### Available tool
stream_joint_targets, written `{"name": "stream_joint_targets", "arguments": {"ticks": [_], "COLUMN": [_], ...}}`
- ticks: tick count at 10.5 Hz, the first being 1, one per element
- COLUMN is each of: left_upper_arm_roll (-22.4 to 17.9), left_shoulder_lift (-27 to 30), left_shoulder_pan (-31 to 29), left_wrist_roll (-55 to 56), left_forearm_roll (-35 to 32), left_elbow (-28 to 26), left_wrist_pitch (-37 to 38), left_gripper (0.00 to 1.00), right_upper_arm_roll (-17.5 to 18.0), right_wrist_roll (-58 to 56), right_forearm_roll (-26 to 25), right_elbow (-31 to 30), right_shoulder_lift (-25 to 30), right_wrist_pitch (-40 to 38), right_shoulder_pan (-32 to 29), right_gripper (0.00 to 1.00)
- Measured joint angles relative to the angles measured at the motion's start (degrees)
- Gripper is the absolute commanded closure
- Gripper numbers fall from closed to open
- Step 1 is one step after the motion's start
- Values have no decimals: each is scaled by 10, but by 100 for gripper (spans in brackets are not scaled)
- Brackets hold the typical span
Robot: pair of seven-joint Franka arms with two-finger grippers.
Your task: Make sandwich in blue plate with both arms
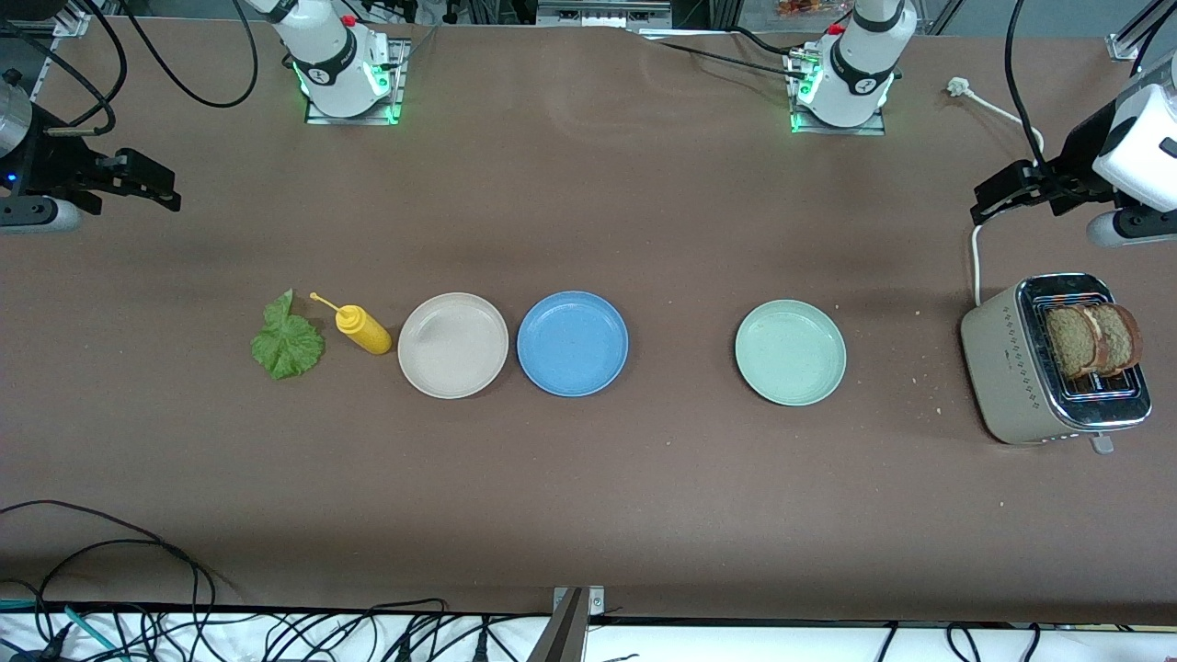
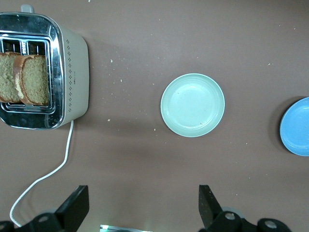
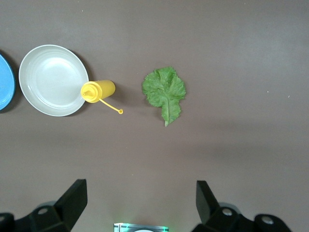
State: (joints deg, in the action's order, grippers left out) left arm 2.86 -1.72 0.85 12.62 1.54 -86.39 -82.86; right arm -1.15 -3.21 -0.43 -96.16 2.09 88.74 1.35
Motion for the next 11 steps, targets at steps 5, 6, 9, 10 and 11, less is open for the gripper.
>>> {"name": "stream_joint_targets", "arguments": {"ticks": [5, 6, 9, 10, 11], "left_upper_arm_roll": [-3, -4, -6, -7, -7], "left_shoulder_lift": [-6, -16, -79, -95, -108], "left_shoulder_pan": [-1, -3, -36, -52, -66], "left_wrist_roll": [0, 0, -1, -4, -6], "left_forearm_roll": [-6, -20, -38, -43, -55], "left_elbow": [-1, -3, -6, -6, -3], "left_wrist_pitch": [0, 0, -2, -4, -5], "left_gripper": [0, 0, 0, 0, 0], "right_upper_arm_roll": [0, 0, 0, -1, -1], "right_wrist_roll": [0, 0, 0, 0, 0], "right_forearm_roll": [0, 0, 0, 0, 0], "right_elbow": [0, 0, 0, 1, 1], "right_shoulder_lift": [0, 0, -1, -1, -1], "right_wrist_pitch": [0, 0, 0, 0, 0], "right_shoulder_pan": [0, 0, 0, -1, -1], "right_gripper": [0, 0, 0, 0, 0]}}
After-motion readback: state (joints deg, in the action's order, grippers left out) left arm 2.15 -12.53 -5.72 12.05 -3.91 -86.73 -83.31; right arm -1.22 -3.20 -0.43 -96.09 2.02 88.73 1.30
